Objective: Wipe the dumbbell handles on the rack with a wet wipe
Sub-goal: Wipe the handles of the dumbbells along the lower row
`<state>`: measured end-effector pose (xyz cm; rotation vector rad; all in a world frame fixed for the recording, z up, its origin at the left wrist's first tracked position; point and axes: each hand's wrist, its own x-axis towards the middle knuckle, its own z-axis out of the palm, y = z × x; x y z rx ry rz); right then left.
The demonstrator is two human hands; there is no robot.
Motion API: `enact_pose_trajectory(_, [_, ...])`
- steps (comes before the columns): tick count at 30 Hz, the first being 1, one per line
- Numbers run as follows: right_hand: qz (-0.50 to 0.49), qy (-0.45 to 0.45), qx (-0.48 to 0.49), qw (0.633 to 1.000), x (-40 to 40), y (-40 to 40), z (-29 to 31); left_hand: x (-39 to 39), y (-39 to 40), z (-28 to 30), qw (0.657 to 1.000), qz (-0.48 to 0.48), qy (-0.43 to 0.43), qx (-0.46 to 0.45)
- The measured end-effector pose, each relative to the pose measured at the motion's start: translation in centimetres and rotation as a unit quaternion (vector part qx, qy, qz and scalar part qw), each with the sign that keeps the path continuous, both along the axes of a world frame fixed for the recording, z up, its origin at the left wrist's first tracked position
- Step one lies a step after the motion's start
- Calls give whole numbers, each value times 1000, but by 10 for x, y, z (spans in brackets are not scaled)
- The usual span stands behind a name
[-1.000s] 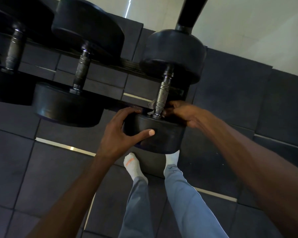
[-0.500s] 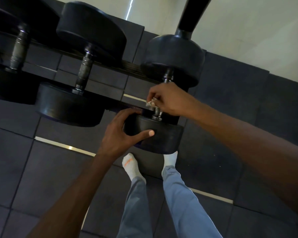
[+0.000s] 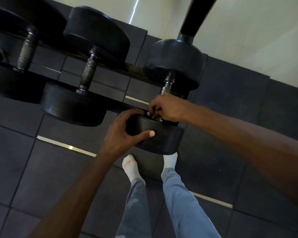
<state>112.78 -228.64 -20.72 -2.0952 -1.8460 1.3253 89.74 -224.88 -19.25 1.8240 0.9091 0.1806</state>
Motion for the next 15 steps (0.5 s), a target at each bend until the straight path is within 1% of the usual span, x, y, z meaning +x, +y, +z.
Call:
enact_pose_trajectory(2, [-77,51,-20,996,10,-5,8,1,2,3,1000,-9,19,-13])
enact_pose_trajectory(4, [-186,121,-19,975,14,-8,20,3,6,10,998,-20,49,-28])
enact_pose_trajectory(6, [-312,207,6,927,14,-14,33,7,10,20,996,-35,79,-32])
enact_pose_trajectory(8, [-414,285,29,864,9,-19,54,12,13,34,995,-28,81,-50])
enact_pose_trajectory(10, [-494,352,46,794,-2,-26,79,15,13,57,996,18,55,-74])
enact_pose_trajectory(12, [-549,387,73,737,-12,-29,107,15,11,85,991,93,12,-96])
enact_pose_trajectory(13, [-564,391,91,722,-18,-30,120,13,8,101,986,127,-9,-104])
enact_pose_trajectory(15, [-566,396,125,712,-28,-29,145,12,4,135,978,167,-44,-113])
